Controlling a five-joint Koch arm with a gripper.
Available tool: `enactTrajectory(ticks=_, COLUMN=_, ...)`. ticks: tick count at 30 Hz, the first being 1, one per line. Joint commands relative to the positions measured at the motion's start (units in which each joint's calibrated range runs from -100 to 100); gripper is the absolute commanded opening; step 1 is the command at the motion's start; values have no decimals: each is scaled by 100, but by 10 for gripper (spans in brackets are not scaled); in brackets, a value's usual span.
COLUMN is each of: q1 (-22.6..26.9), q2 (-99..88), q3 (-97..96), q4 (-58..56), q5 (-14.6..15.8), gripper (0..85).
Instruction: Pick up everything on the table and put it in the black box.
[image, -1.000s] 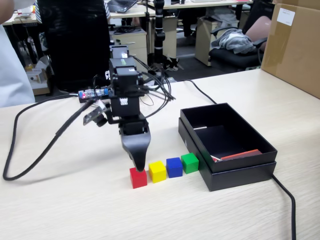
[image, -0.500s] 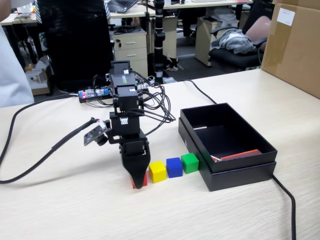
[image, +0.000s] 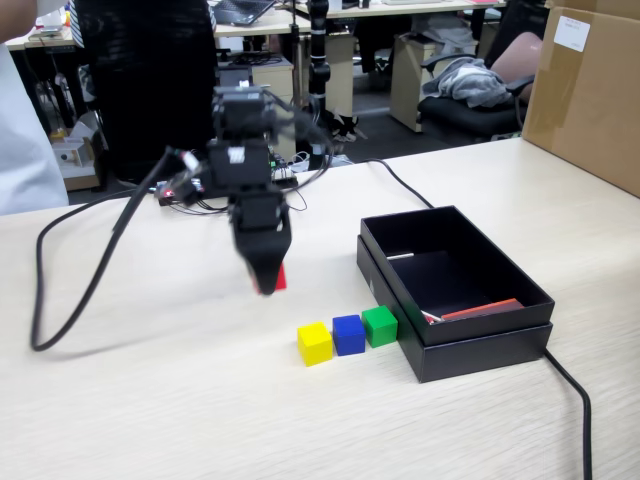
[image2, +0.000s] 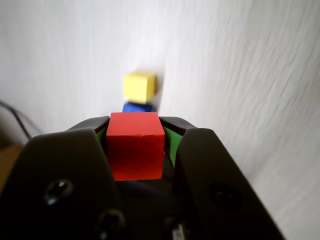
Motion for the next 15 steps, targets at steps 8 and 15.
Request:
enactTrajectory(ticks=8, q1=1485, q2=414, q3=550, q4=31, q5=825, gripper=77)
enactTrajectory(ticks=15, q1=1739, q2=2651, q3=1293, q4=31, q5=1070, gripper=78)
